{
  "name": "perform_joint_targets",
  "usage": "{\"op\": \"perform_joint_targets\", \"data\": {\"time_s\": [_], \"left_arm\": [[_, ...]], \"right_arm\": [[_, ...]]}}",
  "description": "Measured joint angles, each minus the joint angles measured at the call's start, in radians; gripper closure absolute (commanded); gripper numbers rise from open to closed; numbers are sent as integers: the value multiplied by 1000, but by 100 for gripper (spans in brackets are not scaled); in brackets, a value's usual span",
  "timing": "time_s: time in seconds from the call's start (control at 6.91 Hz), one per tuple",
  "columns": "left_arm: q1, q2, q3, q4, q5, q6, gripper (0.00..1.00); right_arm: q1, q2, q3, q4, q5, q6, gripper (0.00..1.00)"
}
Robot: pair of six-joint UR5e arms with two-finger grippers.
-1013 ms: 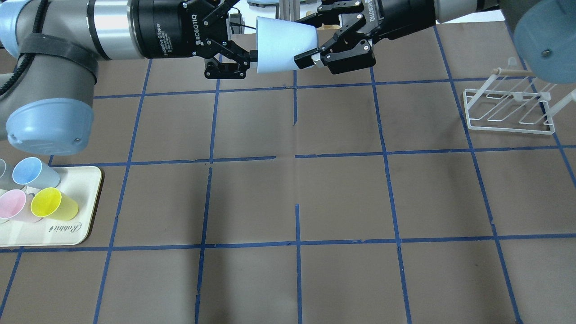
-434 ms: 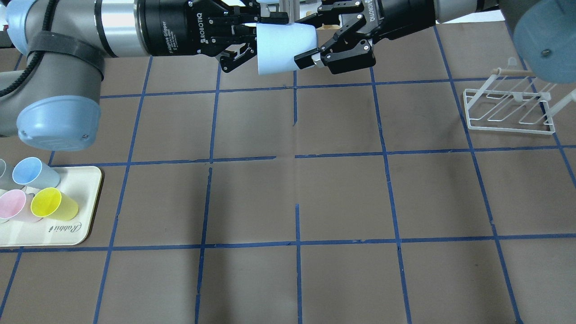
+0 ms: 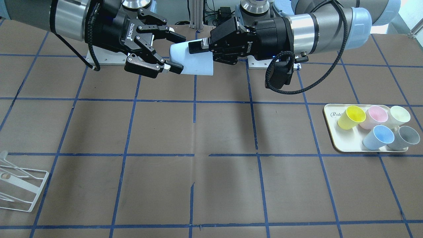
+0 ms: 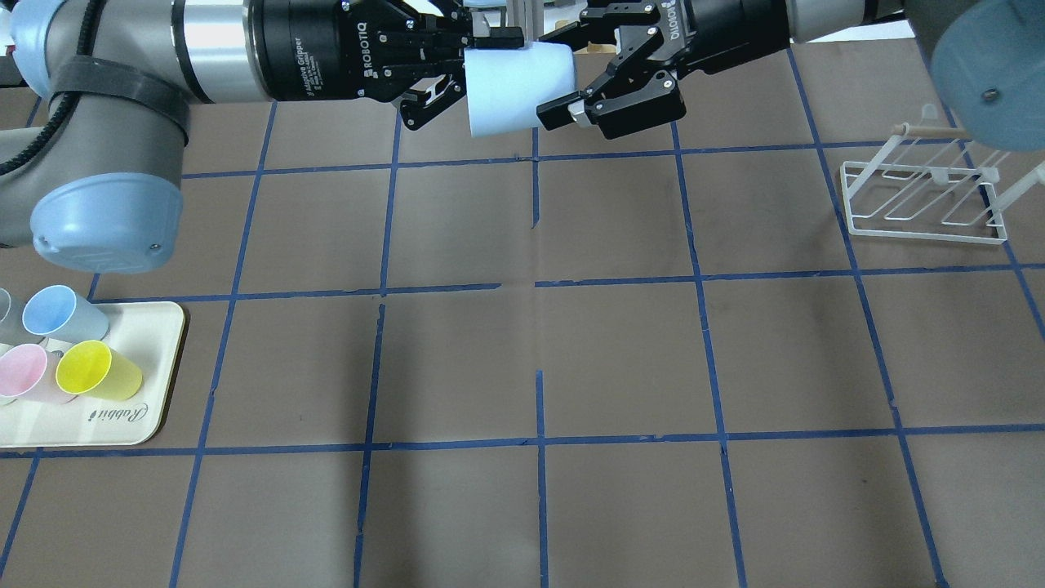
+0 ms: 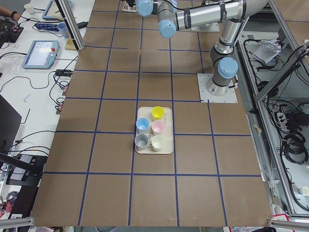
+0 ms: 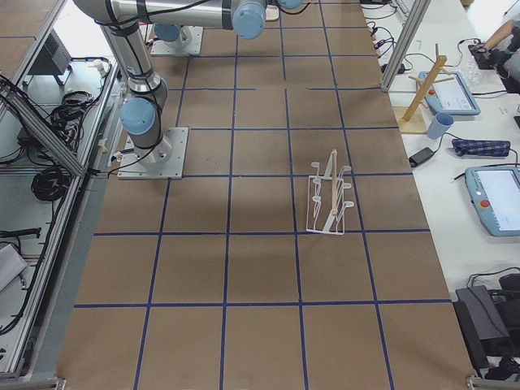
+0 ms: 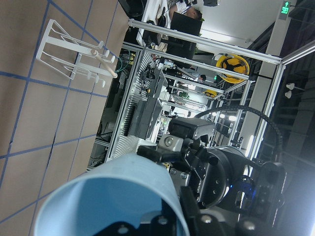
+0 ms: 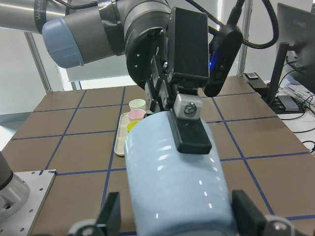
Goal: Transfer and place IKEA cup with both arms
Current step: 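Close the left gripper on the cup rim beside the right gripper, then open the right gripper and pull it back from the cup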
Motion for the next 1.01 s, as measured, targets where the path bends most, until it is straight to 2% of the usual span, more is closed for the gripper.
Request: {"op": "perform_joint_targets", "data": {"time_s": [0.43,0.58,0.87,1.01], "left_arm": [[2,2,2,0,1,-1,79],[7,2,4,0,2,-8,84],[16,3,5,17,18,-34,90],[29,3,6,22,67,-41,100]], "right_arm": [[0,14,-13,-13,-38,90,0],[0,15,-21,-34,-123,161,0],[-1,22,-25,-115,-365,338,0],[-1,23,-26,-130,-487,410,0]]}}
